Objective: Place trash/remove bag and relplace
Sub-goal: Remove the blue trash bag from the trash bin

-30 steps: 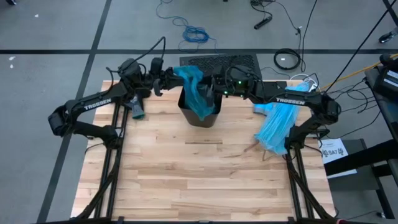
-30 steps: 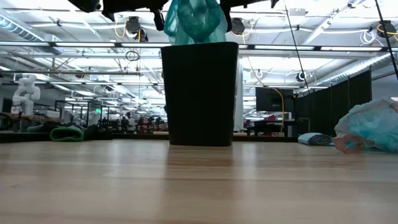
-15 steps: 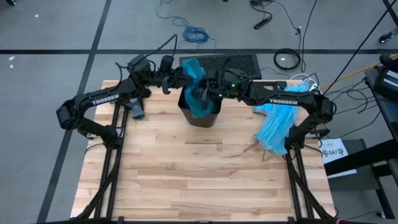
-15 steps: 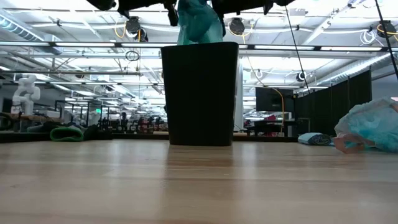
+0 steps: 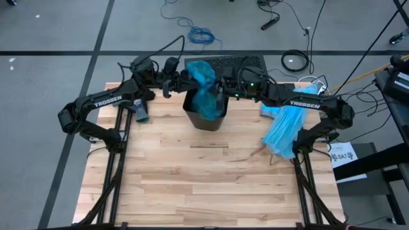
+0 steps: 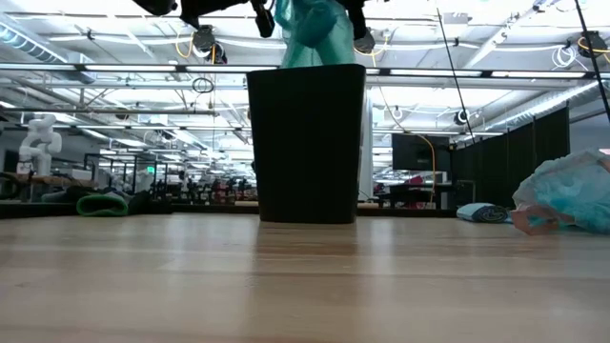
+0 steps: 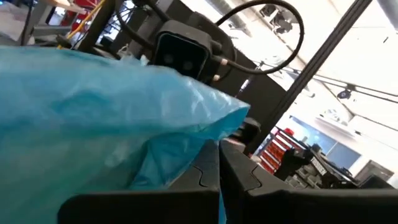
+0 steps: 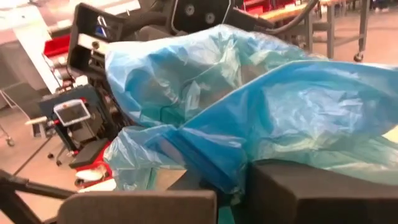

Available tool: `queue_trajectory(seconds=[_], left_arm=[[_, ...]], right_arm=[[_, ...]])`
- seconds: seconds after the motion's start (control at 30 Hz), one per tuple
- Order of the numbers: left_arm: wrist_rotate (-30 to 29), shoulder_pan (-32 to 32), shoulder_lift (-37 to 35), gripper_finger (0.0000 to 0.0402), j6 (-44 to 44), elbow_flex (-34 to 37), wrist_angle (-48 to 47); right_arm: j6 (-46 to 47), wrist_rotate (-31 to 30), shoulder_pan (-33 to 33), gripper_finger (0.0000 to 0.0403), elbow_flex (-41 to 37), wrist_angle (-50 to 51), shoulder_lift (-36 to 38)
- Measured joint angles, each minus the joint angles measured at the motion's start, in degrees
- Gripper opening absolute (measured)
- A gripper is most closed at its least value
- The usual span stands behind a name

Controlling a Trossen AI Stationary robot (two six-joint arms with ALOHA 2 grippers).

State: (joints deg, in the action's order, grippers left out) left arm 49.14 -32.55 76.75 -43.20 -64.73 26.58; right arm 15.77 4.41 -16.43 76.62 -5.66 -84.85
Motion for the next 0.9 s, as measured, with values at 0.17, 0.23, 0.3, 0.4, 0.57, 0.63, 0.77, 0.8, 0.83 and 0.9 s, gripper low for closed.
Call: queue_trajectory(seconds=[0.17,0.23,0.3,0.4,0.57,0.63,0.77,0.8,0.83,0.9], left_arm=[[-0.34,-0.12,0.04,0.0005,-0.04,0.00,-0.05],[-0.65,-0.09,0.04,0.0017,-0.04,0.00,-0.09],[-0.63,-0.05,0.04,0.0035,-0.61,0.00,-0.13],[1.09,-0.66,0.04,0.0065,-2.52,0.00,-0.11],[7.82,-4.52,0.02,0.0090,-3.08,0.00,-0.08],[7.93,-6.46,0.04,0.0090,-3.81,0.00,-0.15],[5.27,-10.63,0.04,0.0085,-4.39,0.00,-0.15],[5.12,-11.63,0.04,0.0083,-4.39,0.00,-0.17],[5.08,-12.58,0.04,0.0082,-4.37,0.00,-0.15],[4.97,-14.19,0.04,0.0078,-4.25,0.00,-0.15]], right_arm=[[0.07,-0.09,0.09,0.0001,0.00,3.92,1.58],[0.88,-0.08,0.09,0.0001,0.00,4.09,2.01],[1.78,-0.07,0.09,0.0000,0.00,4.20,2.48],[2.45,-0.08,0.31,0.0000,0.00,4.34,3.64],[2.56,0.04,1.15,0.0000,0.00,4.22,6.88],[2.59,0.07,1.49,0.0000,0.00,4.21,8.02],[2.60,0.13,2.06,0.0000,0.00,4.22,9.59],[2.60,0.13,2.22,0.0000,0.00,4.18,9.77],[2.60,0.13,2.34,0.0000,0.00,4.18,9.88],[2.60,0.13,2.34,0.0000,0.00,4.17,9.92]])
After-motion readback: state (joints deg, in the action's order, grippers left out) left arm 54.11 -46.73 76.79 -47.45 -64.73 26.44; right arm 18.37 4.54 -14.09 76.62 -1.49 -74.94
